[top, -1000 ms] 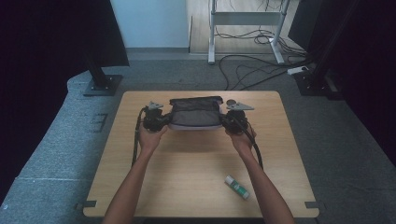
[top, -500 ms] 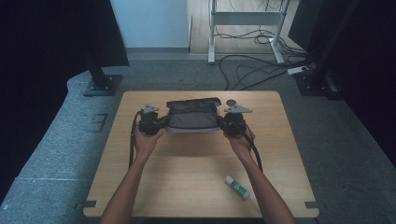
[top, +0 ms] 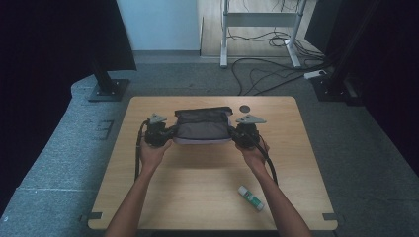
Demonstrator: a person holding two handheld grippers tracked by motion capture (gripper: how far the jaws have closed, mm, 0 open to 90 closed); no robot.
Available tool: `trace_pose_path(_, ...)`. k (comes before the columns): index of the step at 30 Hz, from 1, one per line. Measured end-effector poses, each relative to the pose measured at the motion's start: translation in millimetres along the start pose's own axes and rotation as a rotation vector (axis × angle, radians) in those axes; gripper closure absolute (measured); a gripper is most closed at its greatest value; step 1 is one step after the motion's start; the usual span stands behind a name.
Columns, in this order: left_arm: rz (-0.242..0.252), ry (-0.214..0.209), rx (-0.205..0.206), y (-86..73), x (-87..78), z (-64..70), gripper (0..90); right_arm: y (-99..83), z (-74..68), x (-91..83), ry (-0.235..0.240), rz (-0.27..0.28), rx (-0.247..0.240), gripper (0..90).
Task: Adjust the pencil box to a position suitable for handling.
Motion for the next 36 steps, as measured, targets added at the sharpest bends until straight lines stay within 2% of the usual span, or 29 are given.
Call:
trace_pose_path(8, 0.004, -0.021, -0.005, -7.0, -4.8, 3.0, 87.6, -4.1, -2.2, -5.0, 0.008, 0.005, 0.004, 87.7)
trace_pose_path(20, 0.017, -0.037, 0.015, -16.6, -16.0, 12.3, 87.5, -10.6, -7.8, -18.1, 0.025, 0.027, 0.004, 87.7)
trace_pose_path(36, -0.013, -0.063, 0.017, -41.7, -11.3, 21.2, 87.3, -33.5, -8.2, -25.6, 0.045, 0.012, 0.012, 87.6)
Point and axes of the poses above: each handheld gripper's, and its own axes: x roughly forward along the jaws, y roughly out of its top, z roughly to its right, the point moved 5 cm from there along x, roughly forward along the jaws, and after that the axes turned 2 degrees about -x, right-handed, at the moved point
